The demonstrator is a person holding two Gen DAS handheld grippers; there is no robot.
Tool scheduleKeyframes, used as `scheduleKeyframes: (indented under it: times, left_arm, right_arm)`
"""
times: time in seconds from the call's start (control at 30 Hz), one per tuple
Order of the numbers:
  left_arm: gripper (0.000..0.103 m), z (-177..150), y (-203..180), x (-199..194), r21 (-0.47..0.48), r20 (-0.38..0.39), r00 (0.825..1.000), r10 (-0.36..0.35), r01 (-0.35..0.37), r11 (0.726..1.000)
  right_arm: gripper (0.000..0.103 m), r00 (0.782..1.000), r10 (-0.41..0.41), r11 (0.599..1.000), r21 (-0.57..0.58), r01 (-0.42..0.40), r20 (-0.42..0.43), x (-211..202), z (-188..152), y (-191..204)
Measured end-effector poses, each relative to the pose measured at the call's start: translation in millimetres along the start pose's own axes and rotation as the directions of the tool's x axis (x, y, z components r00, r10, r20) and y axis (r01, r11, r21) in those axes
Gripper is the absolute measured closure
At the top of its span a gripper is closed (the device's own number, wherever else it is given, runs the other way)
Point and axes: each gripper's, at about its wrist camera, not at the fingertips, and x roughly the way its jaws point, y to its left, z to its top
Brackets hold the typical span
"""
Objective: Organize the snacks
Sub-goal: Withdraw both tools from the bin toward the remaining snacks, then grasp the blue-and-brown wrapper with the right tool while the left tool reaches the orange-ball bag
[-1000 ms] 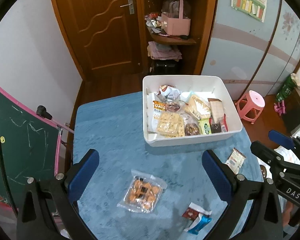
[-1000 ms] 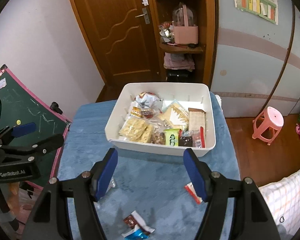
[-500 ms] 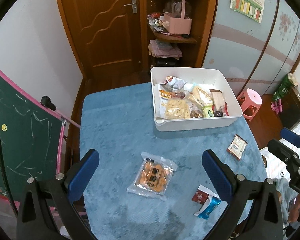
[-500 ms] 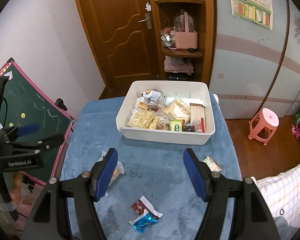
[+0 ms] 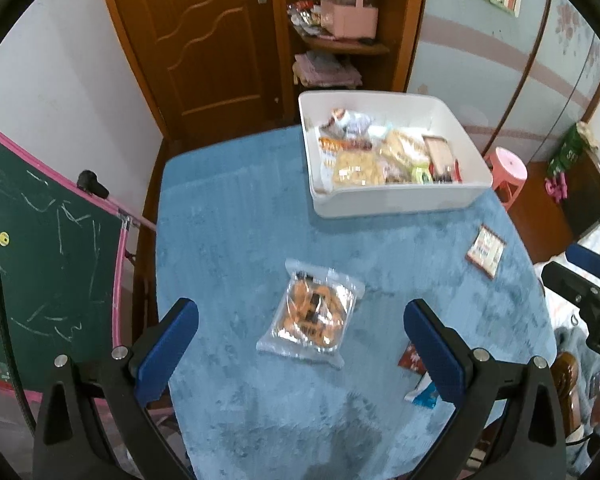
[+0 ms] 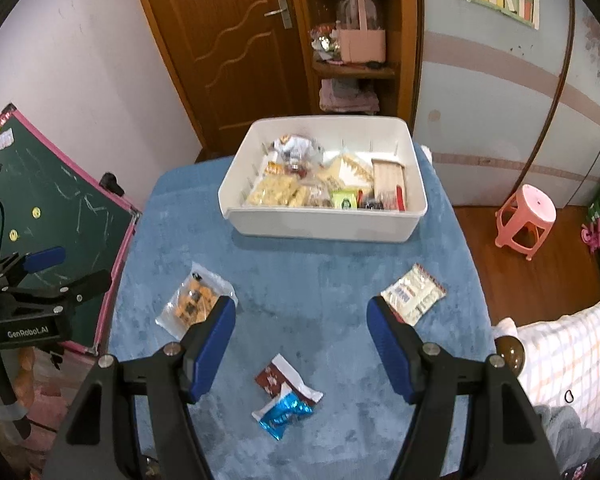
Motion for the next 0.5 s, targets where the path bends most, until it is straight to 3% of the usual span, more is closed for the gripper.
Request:
scheduleKeyframes:
  times: [0.5]
  left_arm:
    - [0.001,-26.4,-9.4,25.1,0.031,-0.072,0.997,-0.007,0.009,0.999]
  right_arm:
    - [0.034,0.996,-0.014,0.999,-0.031,0.011,-0.092,20.1,-29.3,1.6]
